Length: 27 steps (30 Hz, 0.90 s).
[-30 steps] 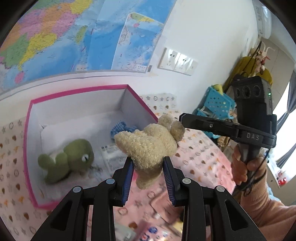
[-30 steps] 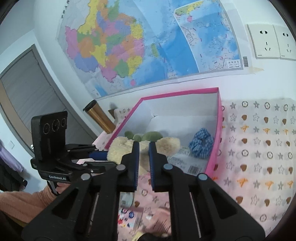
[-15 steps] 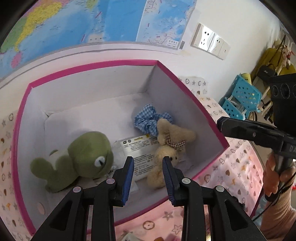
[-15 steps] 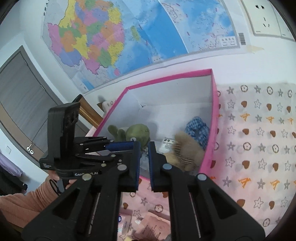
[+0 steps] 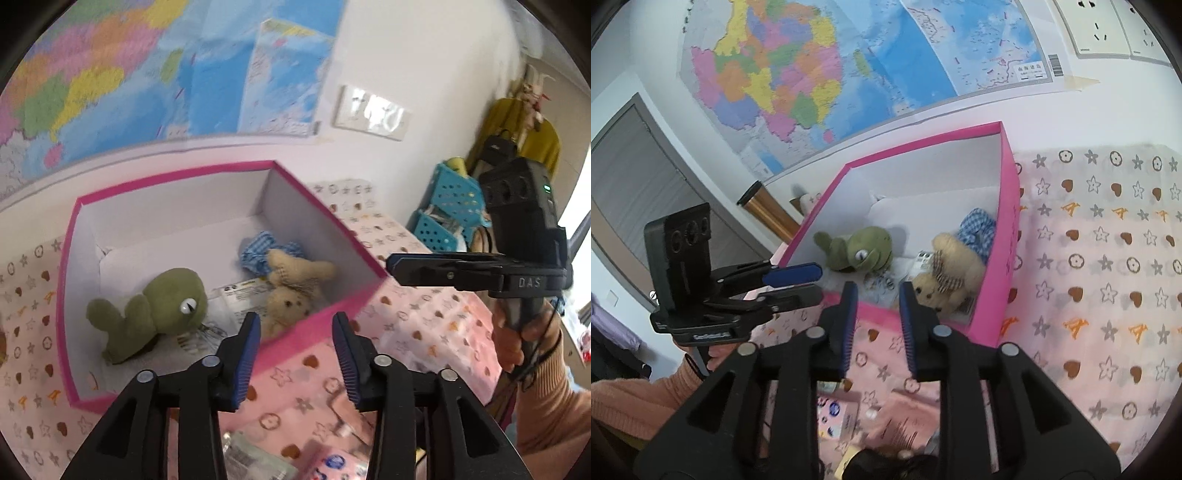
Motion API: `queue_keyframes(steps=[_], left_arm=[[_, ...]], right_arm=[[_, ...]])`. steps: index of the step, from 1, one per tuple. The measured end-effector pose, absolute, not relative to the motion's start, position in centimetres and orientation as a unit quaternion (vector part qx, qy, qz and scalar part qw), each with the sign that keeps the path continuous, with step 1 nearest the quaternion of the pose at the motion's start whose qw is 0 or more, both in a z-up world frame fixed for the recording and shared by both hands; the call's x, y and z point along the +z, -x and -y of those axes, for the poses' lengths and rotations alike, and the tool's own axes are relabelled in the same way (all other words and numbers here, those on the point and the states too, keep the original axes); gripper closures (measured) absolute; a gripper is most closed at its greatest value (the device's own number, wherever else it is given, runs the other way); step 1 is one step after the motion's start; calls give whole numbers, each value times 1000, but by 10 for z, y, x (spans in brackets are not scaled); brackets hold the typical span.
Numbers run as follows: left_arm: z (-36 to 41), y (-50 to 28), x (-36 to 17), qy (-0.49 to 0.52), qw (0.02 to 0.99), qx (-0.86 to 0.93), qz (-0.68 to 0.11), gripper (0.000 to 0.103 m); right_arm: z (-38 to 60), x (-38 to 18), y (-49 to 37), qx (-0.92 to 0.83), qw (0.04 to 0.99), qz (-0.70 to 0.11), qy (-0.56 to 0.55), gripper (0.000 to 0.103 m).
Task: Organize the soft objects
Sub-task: 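Grasp the black fluffy cloth item with the right gripper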
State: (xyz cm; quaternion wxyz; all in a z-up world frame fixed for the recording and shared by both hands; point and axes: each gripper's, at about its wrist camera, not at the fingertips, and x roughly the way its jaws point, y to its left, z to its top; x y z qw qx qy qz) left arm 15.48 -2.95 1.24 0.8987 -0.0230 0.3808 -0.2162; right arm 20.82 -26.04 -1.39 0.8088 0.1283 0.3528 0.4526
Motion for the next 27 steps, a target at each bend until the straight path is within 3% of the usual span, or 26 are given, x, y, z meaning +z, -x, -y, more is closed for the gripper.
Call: queue_keyframes(steps=[3,20,27], left_arm=[[36,-133,16,20,898,-239,-370,59],[92,-77,-45,37,821,-356,-446,58],[105,-70,-63,45,795,-370,-479,58]], right_arm=[[265,-14,-191,458,808,-350,-122,53],[309,-104,-138,397,782,-463,-127,39],[309,-125,-140,405,763,-482,-151,39]])
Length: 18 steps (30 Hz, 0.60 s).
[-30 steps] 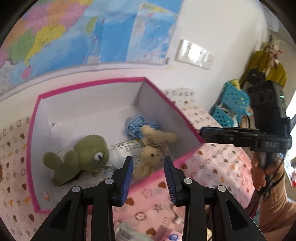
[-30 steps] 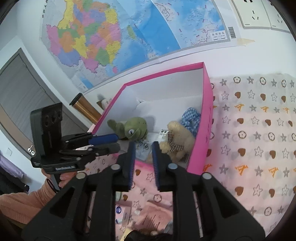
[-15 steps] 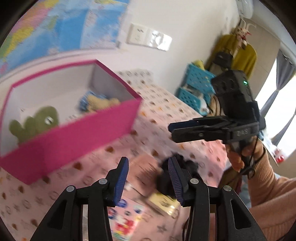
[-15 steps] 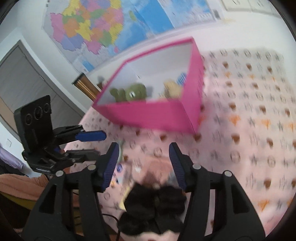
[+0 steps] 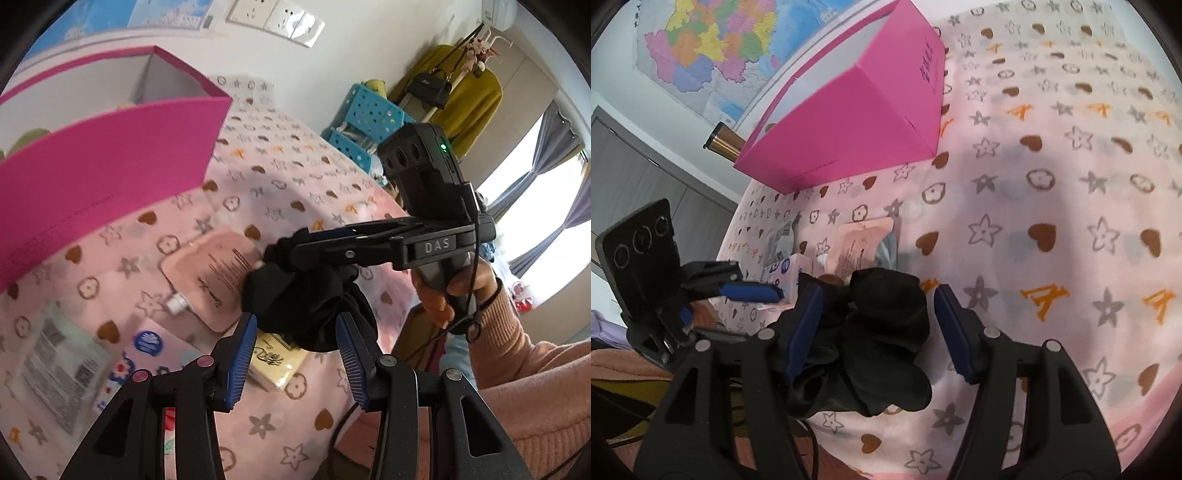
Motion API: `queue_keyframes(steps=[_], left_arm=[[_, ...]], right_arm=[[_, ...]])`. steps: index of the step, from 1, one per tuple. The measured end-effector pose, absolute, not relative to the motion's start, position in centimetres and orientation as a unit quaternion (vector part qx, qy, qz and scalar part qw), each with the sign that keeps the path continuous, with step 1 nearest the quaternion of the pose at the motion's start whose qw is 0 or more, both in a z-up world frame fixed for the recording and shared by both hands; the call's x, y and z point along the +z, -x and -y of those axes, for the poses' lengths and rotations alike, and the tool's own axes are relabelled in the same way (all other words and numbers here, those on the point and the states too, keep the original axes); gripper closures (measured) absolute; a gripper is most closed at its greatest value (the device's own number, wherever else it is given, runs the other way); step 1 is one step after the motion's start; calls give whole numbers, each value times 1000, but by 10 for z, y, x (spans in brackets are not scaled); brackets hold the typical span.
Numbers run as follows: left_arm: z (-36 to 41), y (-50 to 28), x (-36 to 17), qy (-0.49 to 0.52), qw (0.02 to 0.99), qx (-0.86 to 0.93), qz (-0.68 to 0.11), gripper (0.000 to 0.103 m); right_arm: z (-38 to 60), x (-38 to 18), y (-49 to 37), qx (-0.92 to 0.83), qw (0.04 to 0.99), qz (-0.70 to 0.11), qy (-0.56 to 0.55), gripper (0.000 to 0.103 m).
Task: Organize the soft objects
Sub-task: 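Grasp the black fluffy cloth item with the right gripper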
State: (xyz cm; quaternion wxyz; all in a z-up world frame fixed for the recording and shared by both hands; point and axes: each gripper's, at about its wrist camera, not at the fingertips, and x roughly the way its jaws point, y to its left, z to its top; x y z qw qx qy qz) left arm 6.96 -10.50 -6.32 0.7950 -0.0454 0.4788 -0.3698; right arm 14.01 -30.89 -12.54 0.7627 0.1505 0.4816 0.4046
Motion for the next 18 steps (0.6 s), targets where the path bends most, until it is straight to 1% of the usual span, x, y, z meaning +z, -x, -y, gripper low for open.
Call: queue_keyframes(steps=[4,5,6,7,10,11,13,14,18], left_arm=[[111,-70,-68,50,786,-374,-490,57],[113,-71,-70,50,784,-374,-493,54],[114,-72,-71,52,781,-374,-497,51],[115,-72,-72,55,778,-375,-501,47],[116,-77,-78,69,768,-382,-509,45],[116,-78,-79,73,766,-385,-510,43],[117,-80,-79,82,762,-389,-511,41],[117,-80,-80,85,761,-390,-511,41],[119,-84,-79,92,761,-387,-512,41]], right_arm=[[305,-133,-143,409,756,-486,-155,39],[305,-134,-143,411,757,-484,-157,45],[306,-133,-143,412,757,-481,-159,57],[307,-132,-143,413,758,-479,-160,63],[308,-128,-139,412,764,-473,-152,73],[308,-126,-137,412,766,-470,-149,79],[309,-121,-134,414,769,-463,-150,80],[309,-117,-132,416,772,-456,-150,82],[310,-99,-123,424,782,-433,-148,83]])
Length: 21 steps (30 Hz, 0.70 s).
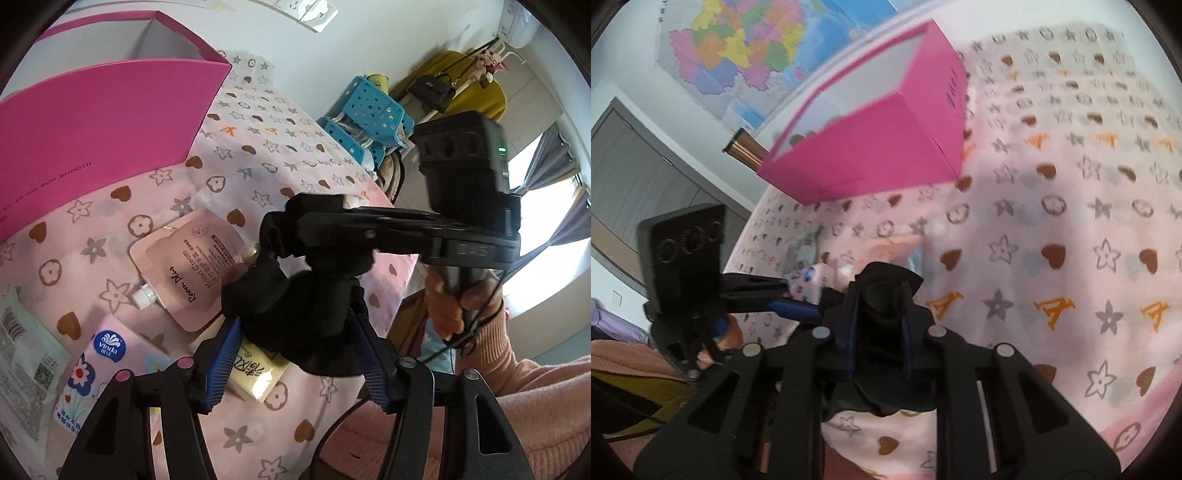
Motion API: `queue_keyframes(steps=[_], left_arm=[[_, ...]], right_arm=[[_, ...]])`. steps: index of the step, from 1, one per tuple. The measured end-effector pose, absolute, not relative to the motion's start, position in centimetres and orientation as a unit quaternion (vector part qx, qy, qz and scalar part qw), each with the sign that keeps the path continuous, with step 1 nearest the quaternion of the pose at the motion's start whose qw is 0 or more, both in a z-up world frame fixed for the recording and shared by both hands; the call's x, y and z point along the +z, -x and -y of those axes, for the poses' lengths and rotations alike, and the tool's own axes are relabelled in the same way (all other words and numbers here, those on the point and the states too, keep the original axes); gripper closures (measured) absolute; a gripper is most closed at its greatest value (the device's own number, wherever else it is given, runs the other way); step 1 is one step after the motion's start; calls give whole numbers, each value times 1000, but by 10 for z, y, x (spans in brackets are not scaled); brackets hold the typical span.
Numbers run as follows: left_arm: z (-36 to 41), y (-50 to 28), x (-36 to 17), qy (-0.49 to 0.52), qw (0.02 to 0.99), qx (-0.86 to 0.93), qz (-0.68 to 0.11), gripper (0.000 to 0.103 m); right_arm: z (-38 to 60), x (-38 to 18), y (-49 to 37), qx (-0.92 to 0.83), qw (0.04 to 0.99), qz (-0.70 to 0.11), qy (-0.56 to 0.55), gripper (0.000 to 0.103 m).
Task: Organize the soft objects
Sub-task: 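Grasp the black fluffy cloth item with the right gripper, then carry the black item into the pink box and open the right gripper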
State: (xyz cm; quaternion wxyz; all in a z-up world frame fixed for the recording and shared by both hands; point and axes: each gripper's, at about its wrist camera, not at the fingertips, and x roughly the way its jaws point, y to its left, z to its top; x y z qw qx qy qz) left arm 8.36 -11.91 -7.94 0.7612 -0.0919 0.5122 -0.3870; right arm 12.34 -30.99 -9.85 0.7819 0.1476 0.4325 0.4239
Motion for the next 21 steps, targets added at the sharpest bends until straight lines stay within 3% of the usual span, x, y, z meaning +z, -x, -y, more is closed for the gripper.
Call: queue_keyframes(steps=[7,14,21], left_arm=[[115,-87,-76,104,769,-384,-500,45],[101,-89,-59,117,785,-382,-474,69],[85,-93,-28,111,816,-360,-438,79]], right_arm=[[301,-69,-114,445,791,-399,-132,84],[287,-45,-116,462,796,-375,-110,84],[268,-8,-126,482,805,-335,-83,85]])
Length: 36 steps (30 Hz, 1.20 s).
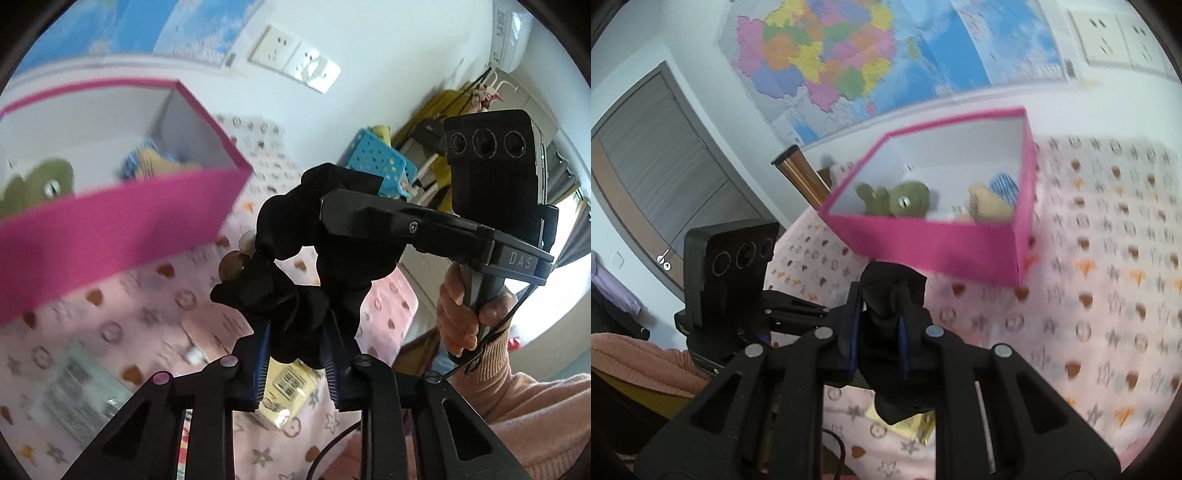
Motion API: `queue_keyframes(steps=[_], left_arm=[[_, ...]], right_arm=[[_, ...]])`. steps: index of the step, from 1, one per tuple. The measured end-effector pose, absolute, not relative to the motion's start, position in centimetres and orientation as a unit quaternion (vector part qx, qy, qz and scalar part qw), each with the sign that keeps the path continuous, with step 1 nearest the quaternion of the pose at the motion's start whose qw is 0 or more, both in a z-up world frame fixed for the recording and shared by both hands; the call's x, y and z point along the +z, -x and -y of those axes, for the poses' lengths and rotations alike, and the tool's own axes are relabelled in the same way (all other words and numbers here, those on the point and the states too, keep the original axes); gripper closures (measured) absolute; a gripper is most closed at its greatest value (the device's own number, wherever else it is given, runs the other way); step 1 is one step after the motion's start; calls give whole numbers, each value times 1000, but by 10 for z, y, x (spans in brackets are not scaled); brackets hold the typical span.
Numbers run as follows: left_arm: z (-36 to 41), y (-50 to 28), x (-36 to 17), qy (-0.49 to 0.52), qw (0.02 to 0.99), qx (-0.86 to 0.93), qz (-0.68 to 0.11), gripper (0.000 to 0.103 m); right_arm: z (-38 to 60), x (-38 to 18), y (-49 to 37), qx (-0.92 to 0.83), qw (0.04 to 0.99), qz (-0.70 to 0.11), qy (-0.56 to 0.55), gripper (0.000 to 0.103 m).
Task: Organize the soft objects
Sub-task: 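Carry the black item into the pink box and open the right gripper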
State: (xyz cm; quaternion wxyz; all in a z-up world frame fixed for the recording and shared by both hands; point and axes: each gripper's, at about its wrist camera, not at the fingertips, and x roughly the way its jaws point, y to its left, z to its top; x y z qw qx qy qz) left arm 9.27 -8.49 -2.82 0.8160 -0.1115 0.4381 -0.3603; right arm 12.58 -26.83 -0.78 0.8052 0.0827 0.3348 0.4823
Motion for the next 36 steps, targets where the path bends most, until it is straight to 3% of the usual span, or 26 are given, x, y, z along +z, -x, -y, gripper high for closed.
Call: queue_keyframes(steps=[17,31,36], left_arm=[[44,-150,39,65,888,-247,-382,80],[35,-233,9,12,894,-119,-431,80],[28,-252,-13,0,886,-79,-456,78]], right_arm=[[214,63,-199,508,815,-272,-65,85],[164,37,-291,471,819,-323,-64,84],[157,12,-324,422,827,-365,-68,70]])
